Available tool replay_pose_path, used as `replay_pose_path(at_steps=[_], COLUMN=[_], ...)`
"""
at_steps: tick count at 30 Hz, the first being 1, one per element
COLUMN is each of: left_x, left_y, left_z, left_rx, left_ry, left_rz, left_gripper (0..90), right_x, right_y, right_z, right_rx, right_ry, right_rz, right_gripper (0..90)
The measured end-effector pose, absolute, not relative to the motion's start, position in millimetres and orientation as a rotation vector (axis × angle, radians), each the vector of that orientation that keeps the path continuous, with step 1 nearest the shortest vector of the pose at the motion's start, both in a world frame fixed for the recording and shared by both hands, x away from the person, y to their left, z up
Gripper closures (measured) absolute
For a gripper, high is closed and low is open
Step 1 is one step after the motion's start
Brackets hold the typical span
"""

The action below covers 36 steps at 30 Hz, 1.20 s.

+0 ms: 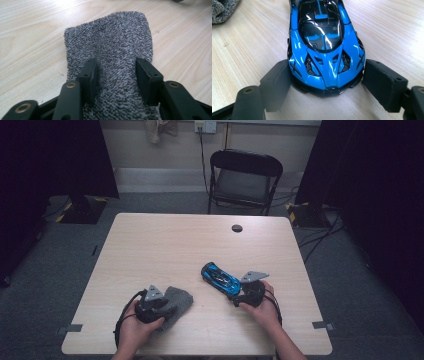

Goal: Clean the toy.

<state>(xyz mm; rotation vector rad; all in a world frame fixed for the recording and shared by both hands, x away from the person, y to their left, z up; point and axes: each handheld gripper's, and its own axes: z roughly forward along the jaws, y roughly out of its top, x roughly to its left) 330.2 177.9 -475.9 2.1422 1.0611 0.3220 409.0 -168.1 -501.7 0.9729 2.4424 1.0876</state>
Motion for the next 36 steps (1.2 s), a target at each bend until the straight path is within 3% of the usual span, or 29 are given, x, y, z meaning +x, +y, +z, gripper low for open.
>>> replay_pose_path(at_steps=[2, 9, 36], left_x=[329.7, 330.0, 332.0], left_y=[175.9, 176.7, 174.0], left_z=[-476.4, -478.1, -479.3], left_rx=[2.148, 2.163, 2.193], left_ry=[1.047, 1.038, 1.045], left_rz=[0.315, 0.309, 0.292], left_gripper=[60.6, 64.6, 68.0], right_x=[408.8, 409.0, 408.9], right_y=[-168.1, -168.2, -168.2], right_z=[-501.7, -501.7, -501.7], right_rx=[0.974, 0.976, 0.977], right_ry=[2.442, 2.443, 2.443], right_rz=[1.086, 1.088, 1.087], right_gripper=[23.2, 23.2, 23.2])
